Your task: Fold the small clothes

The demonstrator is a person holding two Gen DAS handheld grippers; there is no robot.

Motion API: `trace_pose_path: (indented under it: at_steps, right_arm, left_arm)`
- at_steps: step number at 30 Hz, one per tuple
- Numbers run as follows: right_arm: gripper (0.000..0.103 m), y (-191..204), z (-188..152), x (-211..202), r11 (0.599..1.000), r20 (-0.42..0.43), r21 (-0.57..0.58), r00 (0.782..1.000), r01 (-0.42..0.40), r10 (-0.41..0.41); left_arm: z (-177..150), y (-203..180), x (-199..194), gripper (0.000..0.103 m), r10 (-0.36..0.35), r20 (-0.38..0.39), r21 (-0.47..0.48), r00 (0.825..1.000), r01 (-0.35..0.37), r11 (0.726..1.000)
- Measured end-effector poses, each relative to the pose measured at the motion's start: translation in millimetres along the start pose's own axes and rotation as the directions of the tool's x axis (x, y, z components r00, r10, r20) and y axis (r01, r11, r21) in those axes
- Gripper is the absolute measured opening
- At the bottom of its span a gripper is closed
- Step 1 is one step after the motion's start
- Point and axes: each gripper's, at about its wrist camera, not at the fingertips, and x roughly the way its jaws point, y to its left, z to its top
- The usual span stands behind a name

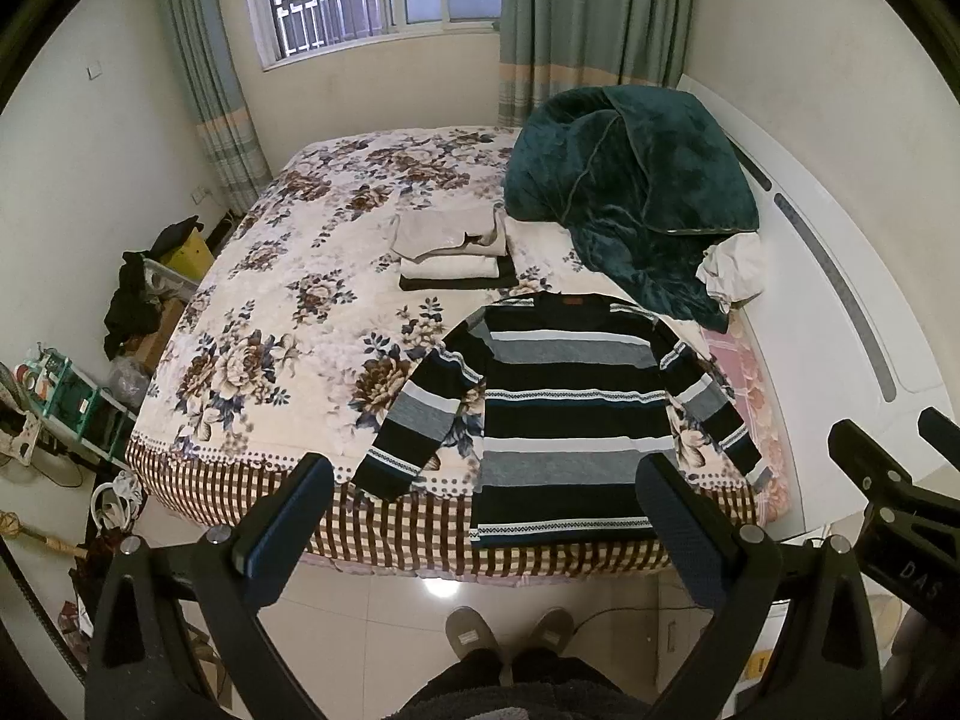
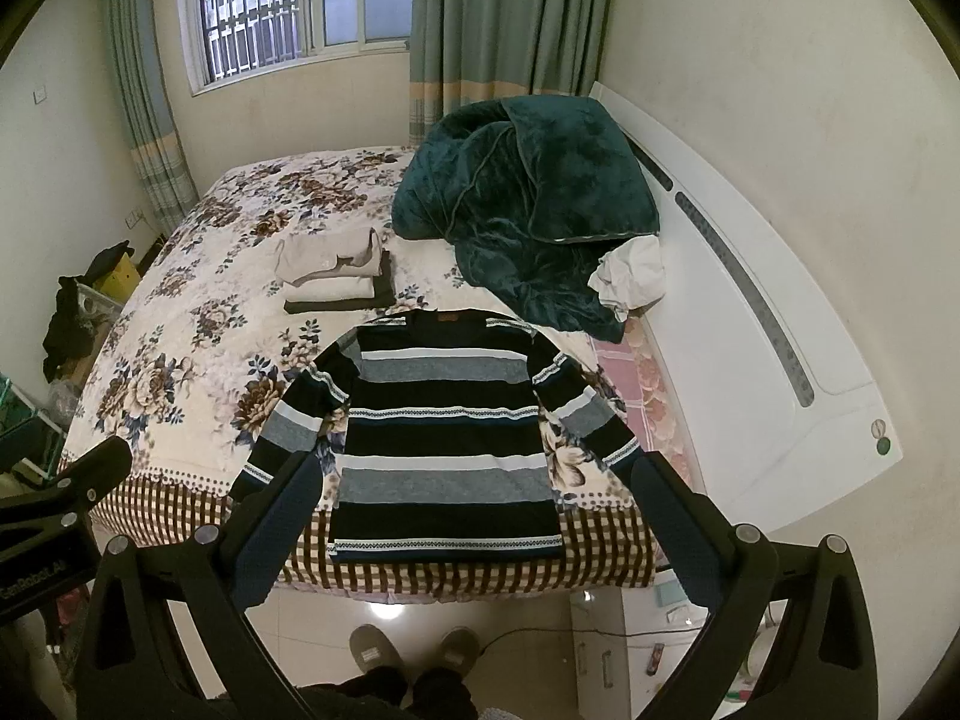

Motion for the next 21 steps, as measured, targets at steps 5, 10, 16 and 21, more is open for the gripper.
trace_pose_path:
  at_steps: [5,10,16,21]
  right_arm:
    - [0.103,-0.6,3.1,-0.1,1.0,0.001,0.001,1.0,0.001,-0.001]
    - [0.103,-0.9,5.3,0.0,1.0,0.002,-0.002,1.0,0.002,-0.002]
    - [0.103,-2.3,7.3,-0.1,1.0,0.005,0.002,1.0,-0.002,0.002]
    - [0.103,-1.3,8.8,-0.4,1.0,0.007,0.0,1.0,-0.002,0.002]
  left_arm:
    - [-0.6,0.4,0.0,0.103,0.001,0.001,0.002,1.0,-0.001,1.0]
    - [-1.4,1.1,-0.3,0.103,0.0,0.002,0.002,1.0,0.0,1.0]
    - [-0.3,2.0,-0.8,0.103,-0.001,0.004,0.001,1.0,0.001,1.0]
    - [-1.3,2.0,-0.7,0.103,-0.003,0.003,0.001,1.0,0.003,1.0]
